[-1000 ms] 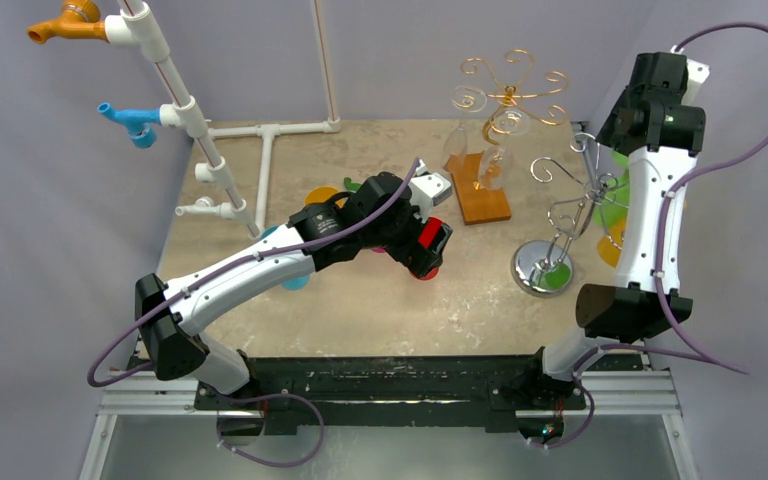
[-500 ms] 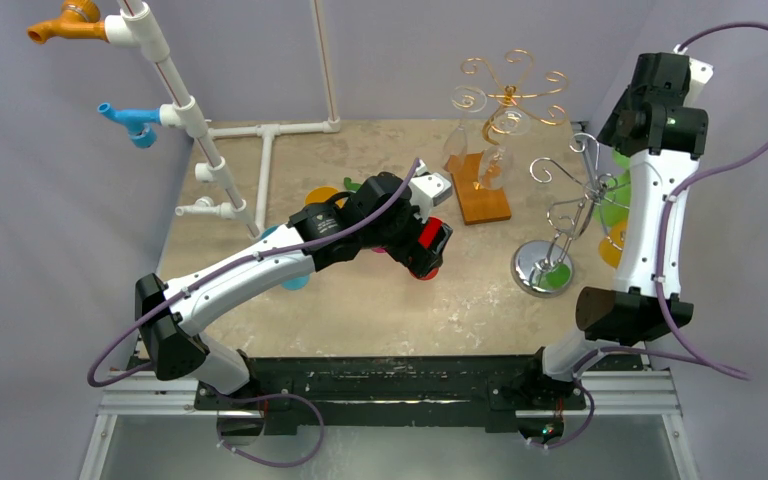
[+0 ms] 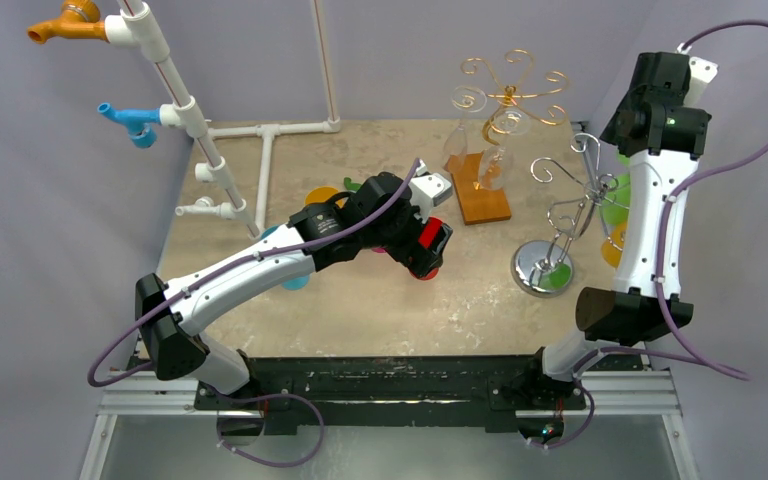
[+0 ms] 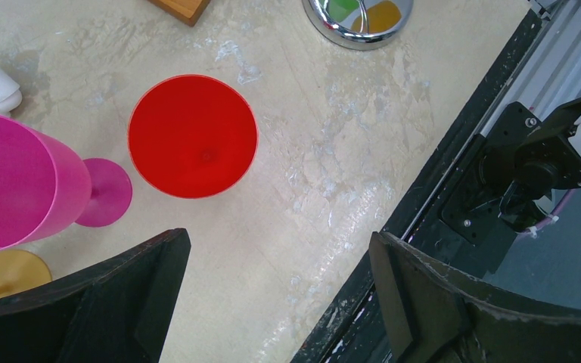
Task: Take the wine glass off the wine glass rack
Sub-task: Pick up the wine glass from the wine rack.
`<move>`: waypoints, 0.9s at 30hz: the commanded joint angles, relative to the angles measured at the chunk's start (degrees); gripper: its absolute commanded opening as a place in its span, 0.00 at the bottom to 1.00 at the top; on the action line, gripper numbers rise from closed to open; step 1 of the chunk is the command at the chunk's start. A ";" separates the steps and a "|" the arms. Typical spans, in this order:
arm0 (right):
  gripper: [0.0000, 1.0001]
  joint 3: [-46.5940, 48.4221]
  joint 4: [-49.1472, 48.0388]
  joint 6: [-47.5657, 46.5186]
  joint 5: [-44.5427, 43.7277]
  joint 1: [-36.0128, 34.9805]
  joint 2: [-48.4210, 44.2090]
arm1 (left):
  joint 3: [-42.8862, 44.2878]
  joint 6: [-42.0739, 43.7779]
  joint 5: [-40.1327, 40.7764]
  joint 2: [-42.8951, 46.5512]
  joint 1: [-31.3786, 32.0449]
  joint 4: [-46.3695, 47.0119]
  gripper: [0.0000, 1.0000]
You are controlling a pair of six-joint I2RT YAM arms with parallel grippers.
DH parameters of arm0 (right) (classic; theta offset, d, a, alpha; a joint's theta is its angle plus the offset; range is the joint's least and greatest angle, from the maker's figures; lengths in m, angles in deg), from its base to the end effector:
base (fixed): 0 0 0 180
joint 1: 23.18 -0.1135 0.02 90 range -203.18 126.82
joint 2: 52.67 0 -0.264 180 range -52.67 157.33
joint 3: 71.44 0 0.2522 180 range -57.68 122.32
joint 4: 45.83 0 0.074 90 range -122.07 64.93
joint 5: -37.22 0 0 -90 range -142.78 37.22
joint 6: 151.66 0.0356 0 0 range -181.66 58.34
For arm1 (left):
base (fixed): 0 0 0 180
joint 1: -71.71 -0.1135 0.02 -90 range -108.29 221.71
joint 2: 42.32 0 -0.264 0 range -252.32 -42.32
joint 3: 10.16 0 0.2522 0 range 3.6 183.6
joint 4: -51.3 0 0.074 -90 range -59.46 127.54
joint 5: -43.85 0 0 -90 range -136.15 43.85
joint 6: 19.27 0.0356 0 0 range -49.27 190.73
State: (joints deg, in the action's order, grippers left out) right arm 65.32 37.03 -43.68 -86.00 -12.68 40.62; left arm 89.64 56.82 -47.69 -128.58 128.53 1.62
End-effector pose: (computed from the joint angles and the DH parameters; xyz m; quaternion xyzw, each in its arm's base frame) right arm 0.2898 -0.0736 0.4847 0.3315 0.8096 -0.2312 0.4256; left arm 0.1833 -0.2821 0.3714 0.3317 0.8275 -0.2719 0.3624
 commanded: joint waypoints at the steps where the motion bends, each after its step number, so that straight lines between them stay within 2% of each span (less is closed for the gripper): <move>1: 0.47 1.71 -1.23 0.39 -4.13 -0.13 -1.24 | 2.19 -0.06 -0.85 -0.12 0.31 0.90 0.97; 27: 0.46 2.57 -1.00 0.85 -8.69 -0.04 -0.66 | 2.20 -0.01 -0.90 -0.53 0.36 0.75 0.97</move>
State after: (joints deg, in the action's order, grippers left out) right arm 65.58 36.44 -43.55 -91.28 -12.75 40.67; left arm 89.64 56.82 -47.98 -129.41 128.53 1.56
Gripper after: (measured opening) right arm 0.797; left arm 0.968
